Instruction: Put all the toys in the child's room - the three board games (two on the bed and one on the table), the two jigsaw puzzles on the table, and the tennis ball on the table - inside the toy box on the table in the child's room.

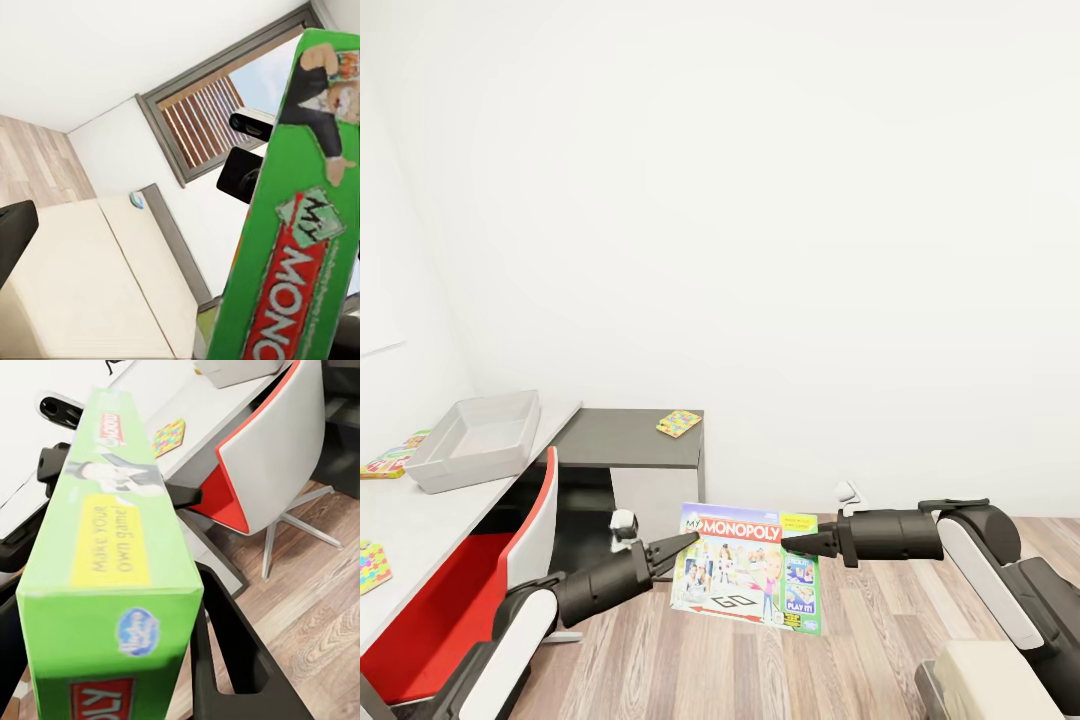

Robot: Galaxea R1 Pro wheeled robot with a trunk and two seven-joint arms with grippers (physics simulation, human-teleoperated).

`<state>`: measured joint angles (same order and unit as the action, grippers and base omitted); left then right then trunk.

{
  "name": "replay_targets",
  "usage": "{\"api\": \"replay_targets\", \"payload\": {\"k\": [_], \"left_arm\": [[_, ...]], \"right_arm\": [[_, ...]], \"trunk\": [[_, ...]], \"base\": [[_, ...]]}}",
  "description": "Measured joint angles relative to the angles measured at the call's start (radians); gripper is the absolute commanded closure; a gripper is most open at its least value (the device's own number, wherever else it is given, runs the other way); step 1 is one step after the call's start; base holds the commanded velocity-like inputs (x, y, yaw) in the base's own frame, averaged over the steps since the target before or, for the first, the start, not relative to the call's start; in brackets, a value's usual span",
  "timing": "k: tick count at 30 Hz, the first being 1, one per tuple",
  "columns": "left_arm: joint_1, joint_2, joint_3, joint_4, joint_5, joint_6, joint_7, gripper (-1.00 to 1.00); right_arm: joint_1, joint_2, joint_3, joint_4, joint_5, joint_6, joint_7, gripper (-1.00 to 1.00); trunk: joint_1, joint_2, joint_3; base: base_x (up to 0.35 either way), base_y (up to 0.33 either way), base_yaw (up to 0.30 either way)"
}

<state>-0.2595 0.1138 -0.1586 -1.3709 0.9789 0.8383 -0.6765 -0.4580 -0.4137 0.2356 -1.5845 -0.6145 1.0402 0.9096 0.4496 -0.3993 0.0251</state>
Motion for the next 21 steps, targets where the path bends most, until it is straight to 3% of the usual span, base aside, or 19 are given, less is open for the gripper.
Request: {"api": "replay_targets", "payload": {"k": [21], "left_arm": [[-0.001,-0.006,-0.018,0.003,0.000,-0.001,0.004,-1.00]], "right_arm": [[0.000,0.000,0.000,0.000,0.000,-0.001,0.000,1.00]], "trunk": [[0.000,0.000,0.000]], "base": [[0.000,0.000,0.000]]}}
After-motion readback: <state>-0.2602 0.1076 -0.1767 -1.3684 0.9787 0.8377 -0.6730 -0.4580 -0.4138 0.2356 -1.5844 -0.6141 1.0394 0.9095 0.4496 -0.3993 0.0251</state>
